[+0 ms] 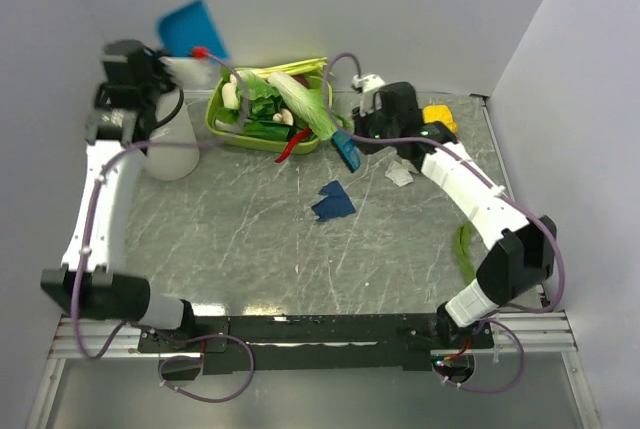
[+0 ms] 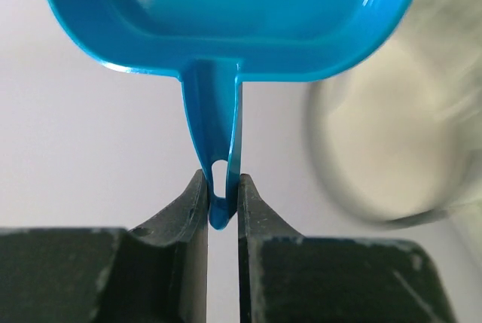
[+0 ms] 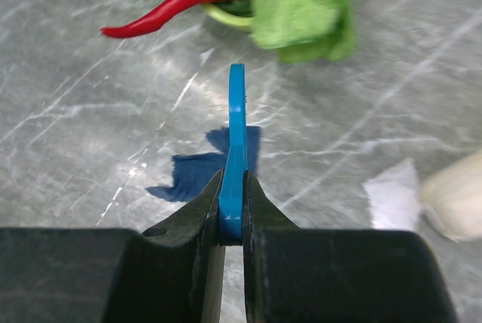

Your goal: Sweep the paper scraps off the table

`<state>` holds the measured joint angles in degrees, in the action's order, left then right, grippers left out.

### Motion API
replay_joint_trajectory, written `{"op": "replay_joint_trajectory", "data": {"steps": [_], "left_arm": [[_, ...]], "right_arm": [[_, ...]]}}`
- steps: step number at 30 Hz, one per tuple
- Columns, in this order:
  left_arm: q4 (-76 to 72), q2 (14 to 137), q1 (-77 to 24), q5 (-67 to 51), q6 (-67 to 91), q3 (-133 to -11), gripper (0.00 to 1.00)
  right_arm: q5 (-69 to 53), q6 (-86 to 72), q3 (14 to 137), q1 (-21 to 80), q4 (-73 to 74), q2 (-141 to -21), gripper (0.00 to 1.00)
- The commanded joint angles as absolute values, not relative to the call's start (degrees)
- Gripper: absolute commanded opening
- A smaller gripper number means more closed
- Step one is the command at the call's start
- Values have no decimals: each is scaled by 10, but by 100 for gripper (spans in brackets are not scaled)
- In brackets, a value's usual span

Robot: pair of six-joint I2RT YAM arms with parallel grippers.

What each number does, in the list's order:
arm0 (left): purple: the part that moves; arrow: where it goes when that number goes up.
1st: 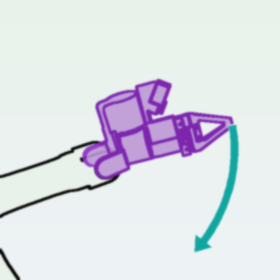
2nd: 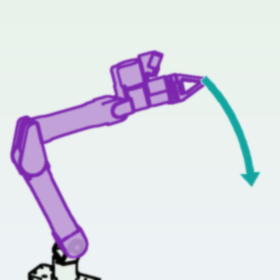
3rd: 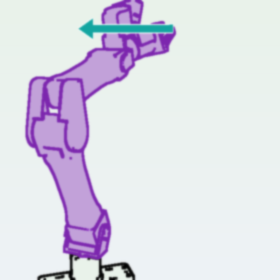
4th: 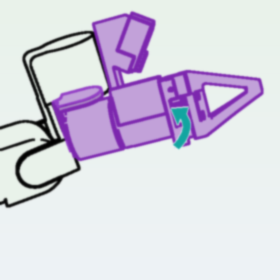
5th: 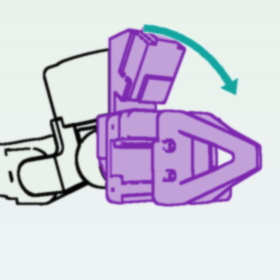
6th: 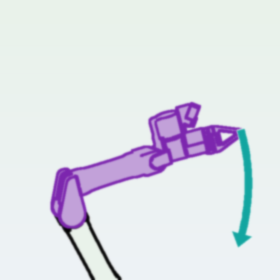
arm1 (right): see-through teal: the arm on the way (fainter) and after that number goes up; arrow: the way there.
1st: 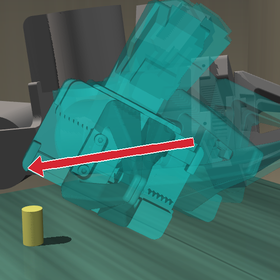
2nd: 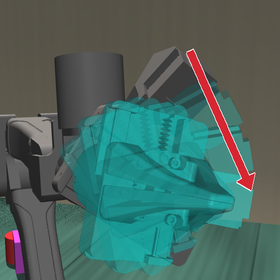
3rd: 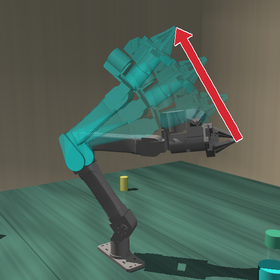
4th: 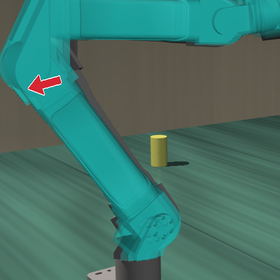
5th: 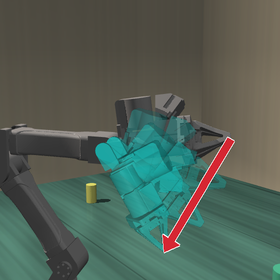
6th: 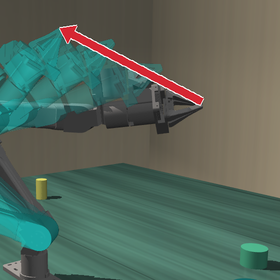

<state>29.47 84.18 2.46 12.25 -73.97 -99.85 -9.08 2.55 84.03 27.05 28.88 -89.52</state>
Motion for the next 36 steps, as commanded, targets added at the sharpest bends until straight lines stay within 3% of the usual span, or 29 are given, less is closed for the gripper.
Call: {"op": "replay_joint_trajectory", "data": {"steps": [1, 10, 18, 26, 32, 36], "left_arm": [[384, 762, -104, 69, -614, -926, 1], [584, 726, -264, -128, -473, -771, 1], [481, 736, -301, -116, -413, -579, 1], [376, 816, -303, -21, -388, -490, 1], [366, 830, -303, -4, -374, -489, 1], [387, 843, -303, -6, -359, -489, 1]], "right_arm": [[-99, 49, 839, 220, 308, -806, 0], [-41, 144, 716, 97, 430, -625, 0], [92, 248, 596, -10, 581, -501, 0], [152, 328, 493, -213, 557, -526, 0], [83, 298, 480, -212, 532, -587, 0], [11, 250, 519, -91, 561, -653, 0]]}}
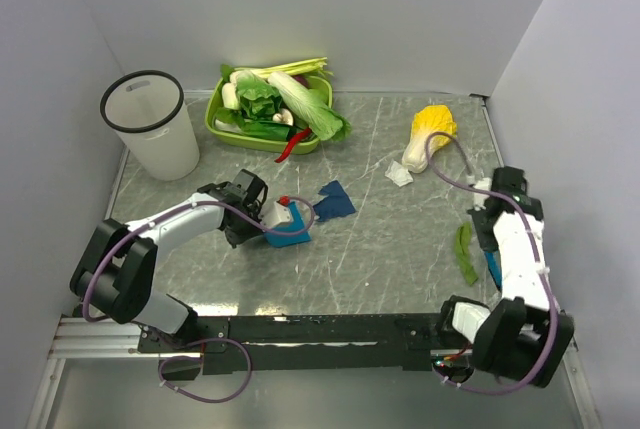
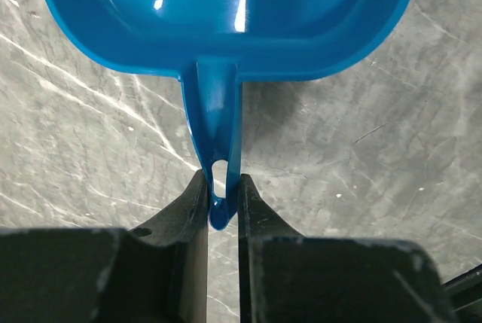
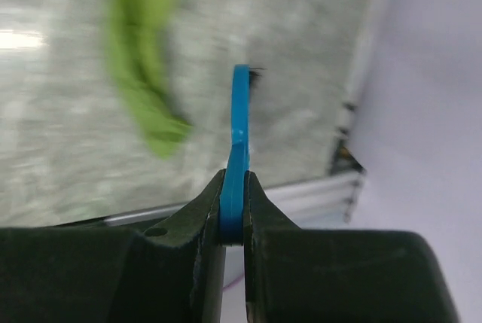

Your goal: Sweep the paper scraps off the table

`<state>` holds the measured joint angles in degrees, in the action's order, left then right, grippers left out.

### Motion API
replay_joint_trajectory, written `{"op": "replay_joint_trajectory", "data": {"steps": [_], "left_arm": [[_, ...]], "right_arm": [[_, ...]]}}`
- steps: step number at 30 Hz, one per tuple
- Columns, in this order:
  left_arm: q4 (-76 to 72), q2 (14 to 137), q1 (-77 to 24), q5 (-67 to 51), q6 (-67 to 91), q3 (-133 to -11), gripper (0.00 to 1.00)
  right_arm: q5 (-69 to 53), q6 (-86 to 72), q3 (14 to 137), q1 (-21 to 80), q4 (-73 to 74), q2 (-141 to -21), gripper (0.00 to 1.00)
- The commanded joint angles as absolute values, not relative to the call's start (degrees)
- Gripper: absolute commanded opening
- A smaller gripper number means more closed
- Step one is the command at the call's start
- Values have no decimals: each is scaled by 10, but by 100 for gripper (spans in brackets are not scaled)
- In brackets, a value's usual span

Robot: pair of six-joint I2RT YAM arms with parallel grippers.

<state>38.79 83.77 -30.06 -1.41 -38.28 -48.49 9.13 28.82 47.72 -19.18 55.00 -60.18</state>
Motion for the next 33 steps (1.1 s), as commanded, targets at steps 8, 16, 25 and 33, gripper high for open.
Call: {"op": "replay_joint_trajectory", "data": {"steps": [8, 16, 25, 33], "left_arm": [[397, 836, -303, -2, -347, -480, 1], [408, 824, -303, 35, -369, -463, 1], [399, 845, -302, 46, -357, -457, 3], [365, 859, -302, 16, -366, -449, 13]], "right_arm": [[-308, 121, 770, 43, 607, -782, 0], [-170, 183, 810, 47, 550, -773, 0], [-54, 214, 801, 84, 316, -847, 0], [-1, 195, 824, 112, 296, -914, 0]]}}
